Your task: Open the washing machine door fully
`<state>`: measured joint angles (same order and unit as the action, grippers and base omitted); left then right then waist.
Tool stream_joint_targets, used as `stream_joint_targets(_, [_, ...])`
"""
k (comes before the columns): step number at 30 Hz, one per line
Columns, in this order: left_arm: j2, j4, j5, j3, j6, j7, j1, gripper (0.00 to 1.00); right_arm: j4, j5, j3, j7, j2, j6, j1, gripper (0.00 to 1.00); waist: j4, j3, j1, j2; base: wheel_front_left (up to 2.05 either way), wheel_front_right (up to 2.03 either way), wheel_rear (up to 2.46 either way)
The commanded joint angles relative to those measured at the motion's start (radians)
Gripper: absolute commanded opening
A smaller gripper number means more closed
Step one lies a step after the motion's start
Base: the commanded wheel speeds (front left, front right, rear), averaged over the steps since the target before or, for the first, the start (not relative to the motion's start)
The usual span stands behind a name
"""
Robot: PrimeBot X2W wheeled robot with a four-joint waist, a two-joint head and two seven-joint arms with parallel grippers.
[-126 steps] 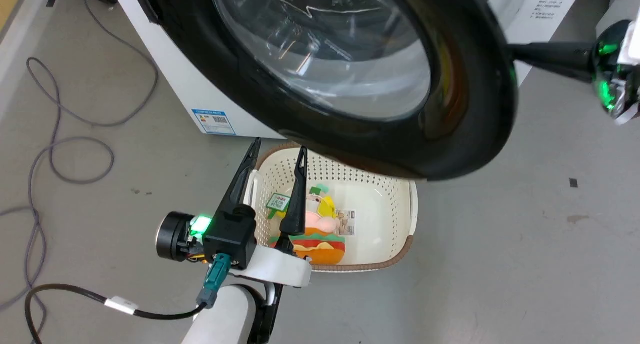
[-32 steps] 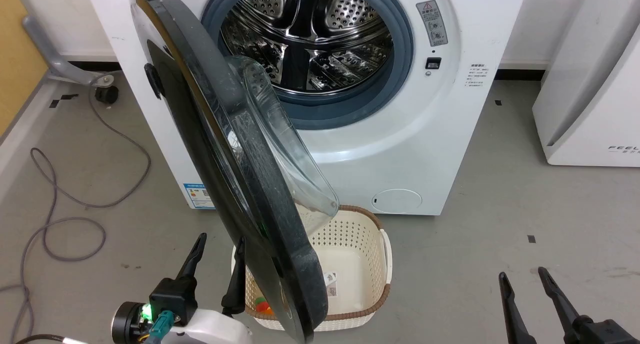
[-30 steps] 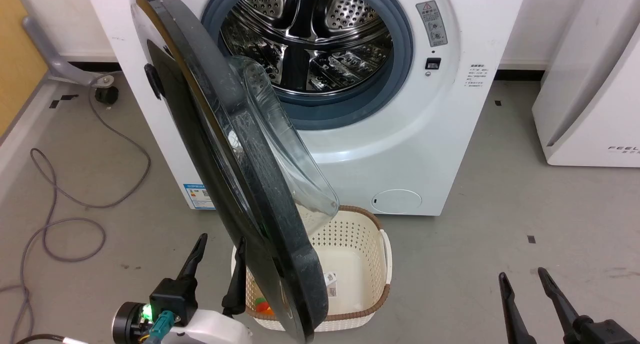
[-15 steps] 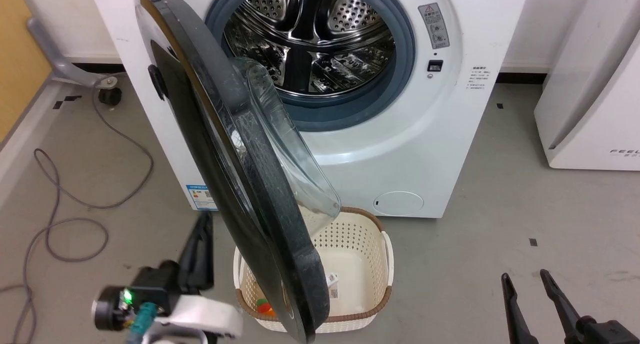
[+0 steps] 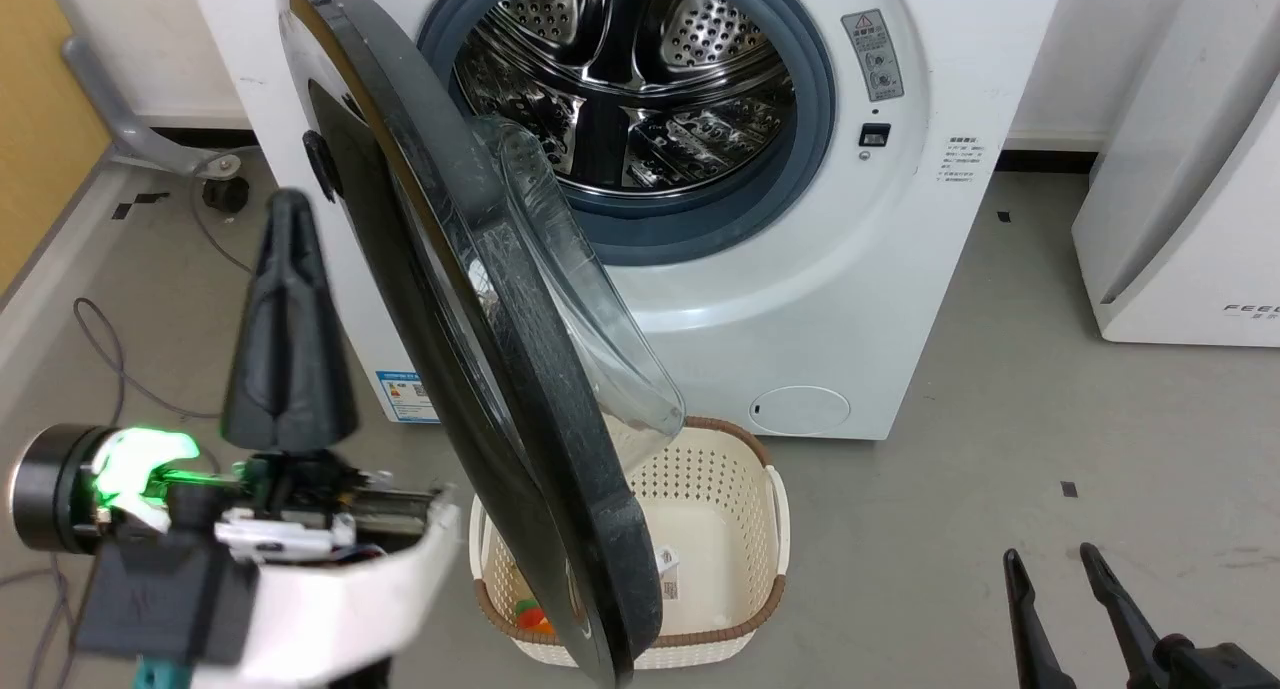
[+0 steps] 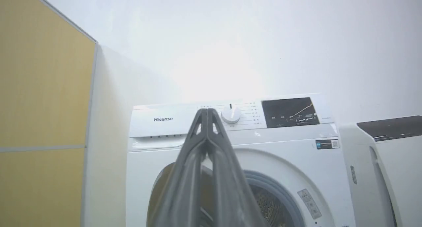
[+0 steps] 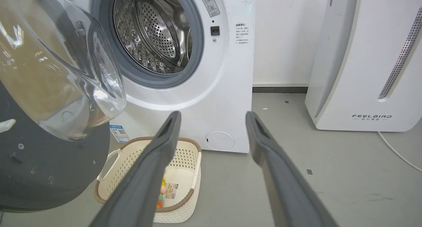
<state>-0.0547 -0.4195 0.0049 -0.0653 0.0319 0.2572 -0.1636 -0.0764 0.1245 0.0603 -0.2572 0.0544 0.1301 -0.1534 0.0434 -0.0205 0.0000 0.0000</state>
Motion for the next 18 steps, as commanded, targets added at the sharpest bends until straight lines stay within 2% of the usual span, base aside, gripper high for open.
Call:
stream_joint_targets(1, [-0.004, -0.022, 0.005, -0.016, -0.001, 0.005, -0.009, 0.0, -0.003, 0.005, 0.0, -0.004, -0.004, 0.001, 0.017, 1.0, 0.0, 0.001, 0.0, 0.0, 0.0, 0.0, 0.0])
stream_joint_targets(5, [-0.002, -0.094, 0.005, -0.102, -0.02, 0.005, -0.005, 0.0, -0.006, 0.011, -0.003, -0.004, -0.004, 0.001, 0.017, 1.0, -0.003, 0.005, 0.0, 0.0, 0.0, 0.0, 0.0])
stream_joint_targets(8, [0.0, -0.093, -0.01, -0.201, -0.052, 0.005, 0.025, 0.0, -0.009, 0.015, -0.002, -0.004, -0.004, 0.001, 0.013, 1.0, -0.002, 0.009, 0.0, 0.0, 0.0, 0.0, 0.0])
stream_joint_targets(13, [0.002, 0.004, -0.064, -0.387, -0.108, -0.008, 0.093, 0.0, -0.015, 0.019, -0.003, -0.004, -0.004, 0.001, 0.009, 1.0, 0.002, 0.009, 0.0, 0.0, 0.0, 0.0, 0.0])
stream_joint_targets(18, [0.0, 0.131, -0.126, -0.508, -0.138, -0.071, 0.139, 0.0, -0.022, 0.021, -0.012, -0.004, -0.004, 0.001, 0.013, 1.0, 0.001, 0.004, 0.0, 0.0, 0.0, 0.0, 0.0])
